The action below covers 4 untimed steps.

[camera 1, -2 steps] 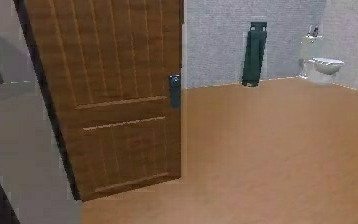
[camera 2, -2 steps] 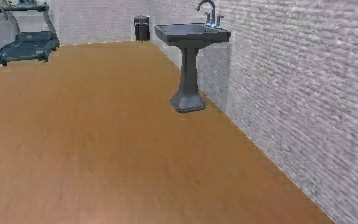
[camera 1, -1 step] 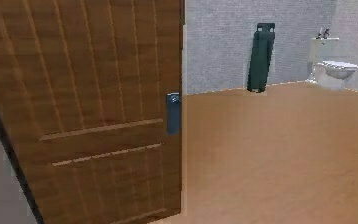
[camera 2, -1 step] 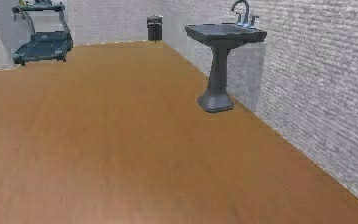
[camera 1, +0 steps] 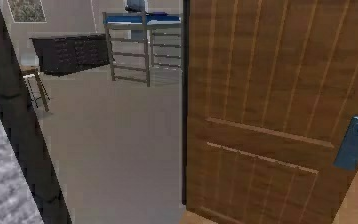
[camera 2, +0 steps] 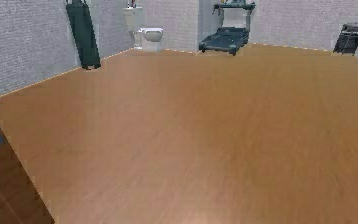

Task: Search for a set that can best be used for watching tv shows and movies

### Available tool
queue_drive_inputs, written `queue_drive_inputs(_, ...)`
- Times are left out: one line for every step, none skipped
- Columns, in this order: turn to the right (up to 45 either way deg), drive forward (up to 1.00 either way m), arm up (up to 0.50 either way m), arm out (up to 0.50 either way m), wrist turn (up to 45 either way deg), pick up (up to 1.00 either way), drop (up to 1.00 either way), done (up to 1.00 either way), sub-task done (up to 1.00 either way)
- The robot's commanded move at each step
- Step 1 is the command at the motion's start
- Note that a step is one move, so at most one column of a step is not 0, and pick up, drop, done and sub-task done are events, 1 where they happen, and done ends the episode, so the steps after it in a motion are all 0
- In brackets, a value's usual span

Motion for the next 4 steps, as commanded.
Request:
queue_drive_inputs(0.0, 0.8, 0.0, 0.0, 0.0, 0.0, 0.0, 0.0, 0.0)
queue_drive_inputs(-45.0, 0.0, 0.0, 0.0, 0.0, 0.0, 0.0, 0.0, 0.0)
queue_drive_inputs(-12.0, 0.0, 0.0, 0.0, 0.0, 0.0, 0.0, 0.0, 0.0)
queue_drive_inputs(0.0, 0.3, 0.0, 0.0, 0.0, 0.0, 0.0, 0.0, 0.0)
